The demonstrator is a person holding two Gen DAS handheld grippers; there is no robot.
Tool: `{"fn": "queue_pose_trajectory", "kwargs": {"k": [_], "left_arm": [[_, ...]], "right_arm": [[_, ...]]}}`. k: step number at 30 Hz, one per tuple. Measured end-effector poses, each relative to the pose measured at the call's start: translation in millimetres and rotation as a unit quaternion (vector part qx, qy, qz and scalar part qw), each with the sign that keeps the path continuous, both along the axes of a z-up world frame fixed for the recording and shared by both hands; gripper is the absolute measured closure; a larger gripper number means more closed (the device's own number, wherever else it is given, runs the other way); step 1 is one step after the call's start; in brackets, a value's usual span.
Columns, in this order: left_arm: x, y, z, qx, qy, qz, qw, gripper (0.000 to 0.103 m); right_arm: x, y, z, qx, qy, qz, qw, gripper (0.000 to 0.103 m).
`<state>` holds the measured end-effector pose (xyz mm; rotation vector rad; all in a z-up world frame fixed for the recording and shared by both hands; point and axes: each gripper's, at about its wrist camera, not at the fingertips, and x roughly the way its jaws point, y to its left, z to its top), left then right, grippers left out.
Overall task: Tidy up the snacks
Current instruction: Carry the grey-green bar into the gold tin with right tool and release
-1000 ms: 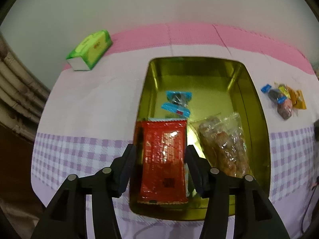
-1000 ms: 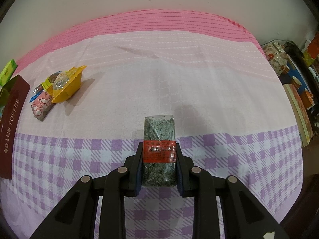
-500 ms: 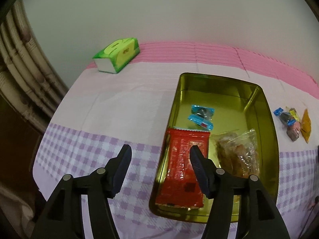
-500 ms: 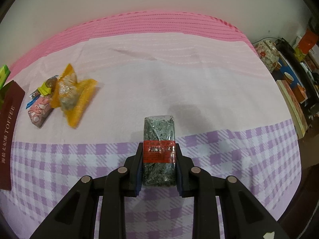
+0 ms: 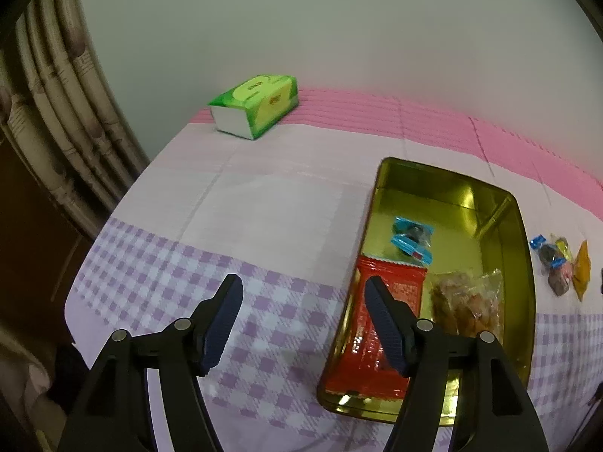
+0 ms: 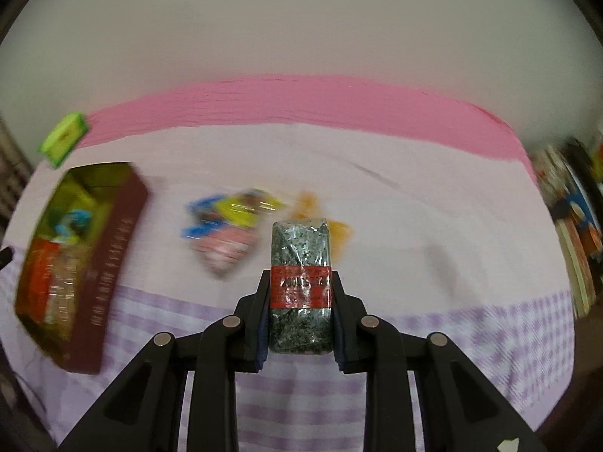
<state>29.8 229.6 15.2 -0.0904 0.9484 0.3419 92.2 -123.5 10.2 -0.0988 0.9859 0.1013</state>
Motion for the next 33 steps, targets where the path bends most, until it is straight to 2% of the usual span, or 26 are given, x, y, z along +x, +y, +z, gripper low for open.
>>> {"fn": "queue_pose_trajectory", "kwargs": {"k": [8,16,23,33], "left_arm": [[-12,24,6,-0.011,-0.013,0.040,0.9991,0.035],[-12,39,4,-0.020,-0.011,0.058,0.9980,0.035],[-13,48,2,-0.029,-0.006,0.074,0.9968,0.035],[-13,55,-1,-0.036,-0.001,0.084,0.9958,0.035]], "right_arm": [[13,98,13,0.007,-0.012,0.112,0.994,0.079],[26,170,5,-0.016,-0.001,0.173,0.985,0.079],[38,205,-14,-0.055,0.012,0.206,0.977,0.079],[48,220,-39,-0.088,0.039,0.214,0.972,0.079]]}}
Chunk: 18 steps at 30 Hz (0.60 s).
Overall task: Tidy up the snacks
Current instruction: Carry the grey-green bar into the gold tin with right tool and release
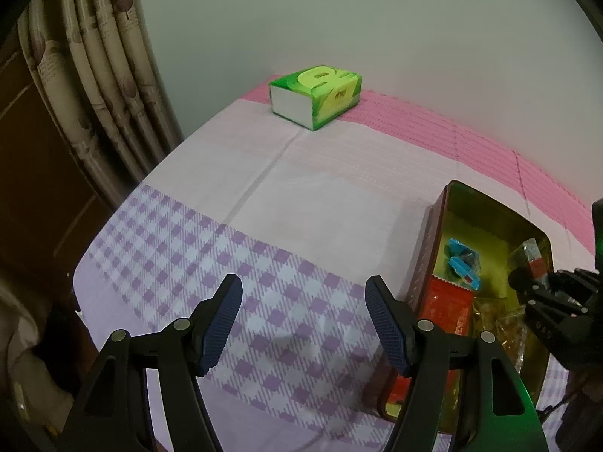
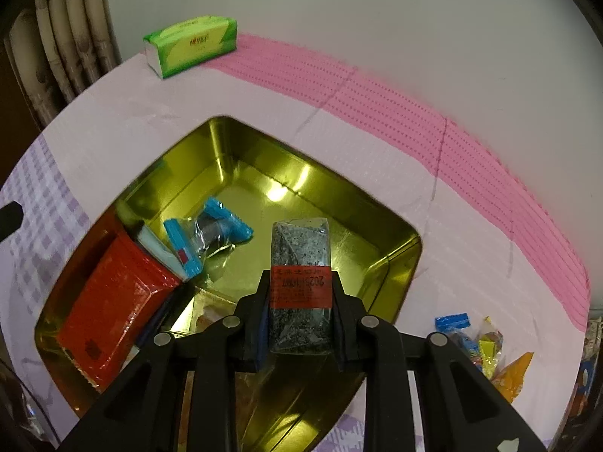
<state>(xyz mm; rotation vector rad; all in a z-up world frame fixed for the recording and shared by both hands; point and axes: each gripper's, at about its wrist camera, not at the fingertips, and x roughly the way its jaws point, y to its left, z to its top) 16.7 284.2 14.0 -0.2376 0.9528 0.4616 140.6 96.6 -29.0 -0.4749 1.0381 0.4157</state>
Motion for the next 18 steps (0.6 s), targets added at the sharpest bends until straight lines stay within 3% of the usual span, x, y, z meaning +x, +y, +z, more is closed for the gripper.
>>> {"fn": "queue_pose_trajectory", "kwargs": {"k": [18], "left_arm": [[-2,5,-1,-0.009,0.000,0.009,0.9999,0.034]], "right_arm": [[-10,2,-10,0.009,0.019,0.002,1.000,0.078]]}}
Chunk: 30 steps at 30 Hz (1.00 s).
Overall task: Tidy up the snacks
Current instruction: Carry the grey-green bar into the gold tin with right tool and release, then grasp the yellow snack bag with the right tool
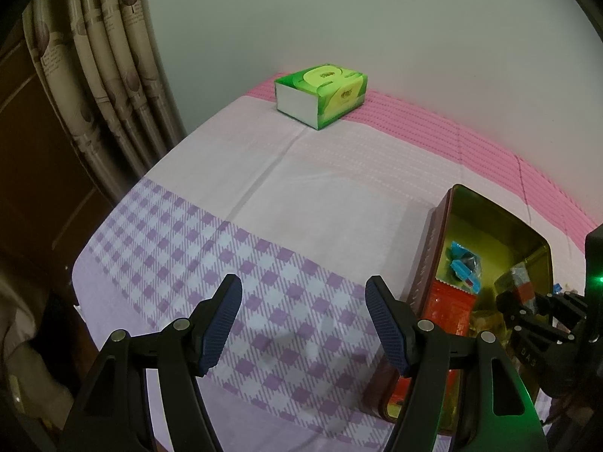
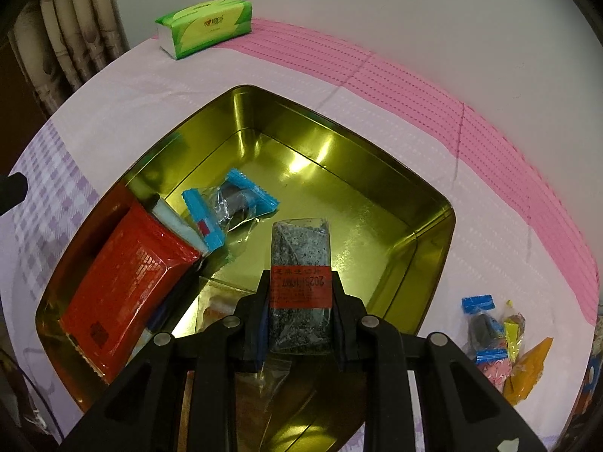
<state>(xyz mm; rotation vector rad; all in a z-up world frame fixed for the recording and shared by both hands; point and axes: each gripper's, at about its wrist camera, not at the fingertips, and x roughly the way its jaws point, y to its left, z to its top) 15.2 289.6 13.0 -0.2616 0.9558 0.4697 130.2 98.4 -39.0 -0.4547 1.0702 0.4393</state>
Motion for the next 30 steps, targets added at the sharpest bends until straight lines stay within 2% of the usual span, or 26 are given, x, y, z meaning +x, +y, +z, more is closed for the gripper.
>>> {"fn": "queue_pose_trajectory", "kwargs": {"k": [9,16,24,27,30], "left_arm": [[0,0,0,-0.001,0.000,-0.001,1.0000,0.034],[0,-2,1,0.000,0.000,-0.003,1.0000,0.034],[3,-7,0,0.006,0.003,-0.009,0.9999,0.034],[4,-10,-1,0.009,0.007,-0.015,0.9998,0.034],[4,-12,-2,-0.010,0.004,-0.023,0.9997,0.034]], "right_arm": [[3,-3,6,0.020,-0.004,-0.012,1.000,0.076],[-9,-30,34,0.057,-0.024,-0.029,0.998,0.071],[-4,-125,52,0.060,-0.044,-0.122,0.990,0.065],[5,-169,52,0.062,-0.040,-0.177,0.981,0.063],[15,-209,47,0.076,-0.023,-0.230,0.970,0.061]]}}
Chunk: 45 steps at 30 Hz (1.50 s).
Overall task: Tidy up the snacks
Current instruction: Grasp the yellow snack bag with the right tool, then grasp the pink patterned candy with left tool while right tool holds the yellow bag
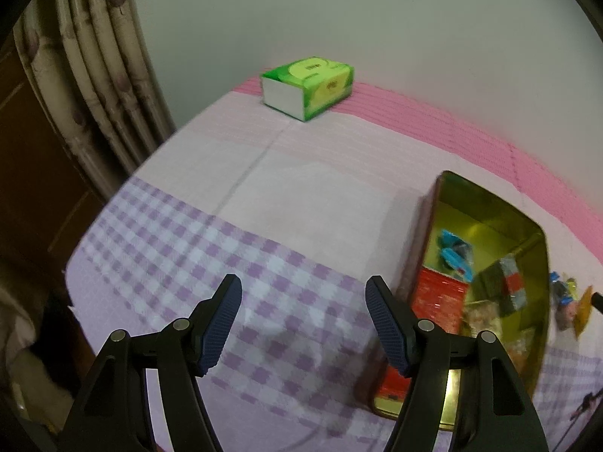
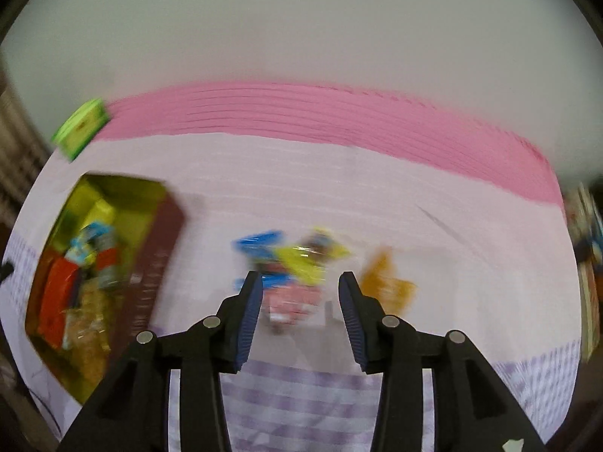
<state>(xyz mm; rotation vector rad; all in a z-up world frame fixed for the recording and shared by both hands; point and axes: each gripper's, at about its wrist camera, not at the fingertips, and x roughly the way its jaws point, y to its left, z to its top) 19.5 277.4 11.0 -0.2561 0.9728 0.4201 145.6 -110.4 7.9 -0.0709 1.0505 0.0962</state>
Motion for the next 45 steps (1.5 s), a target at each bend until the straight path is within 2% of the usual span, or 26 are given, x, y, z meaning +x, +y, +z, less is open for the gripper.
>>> {"fn": "queue_pose_trajectory", "kwargs": {"k": [6,9,18,23,27,32,38,45], "left_arm": [[1,-23,5,0.028,-0.013,-0.039,0.9988,0.034],[1,-35,9,0.039,-0.021,-0.059,0.9973,0.034],[5,-80,24,0.054,-0.030,-0.105,0.9925,0.033],[13,-113,28,0.054,-0.030,-0.142,0.9880,0.033],[26,-155,26,0.053,-0.024,-0.189,0.9802,0.033],[36,-206,23,0.049,-0.021,-0.250,0.9666,0.033],[54,-263,3,0.010,-0.002,-0.322,0.9468,0.032],[73,-302,-26,-0.030,0.027,-0.356,0.9337,0.033]], "right_arm": [[9,-33,-20,0.026,0.022,-0.045,0.998,0.050],[11,-44,-32,0.041,0.034,-0.060,0.997,0.048],[21,-57,-54,0.060,0.047,-0.080,0.994,0.048],[17,-50,-54,0.024,0.020,-0.051,0.998,0.057],[9,-51,-56,0.009,0.002,-0.022,1.000,0.064],[-5,-68,-57,-0.037,-0.030,-0.003,0.999,0.066],[-11,-117,-59,-0.068,-0.060,-0.043,0.995,0.067],[-12,-147,-62,-0.047,-0.089,-0.074,0.992,0.067]]}}
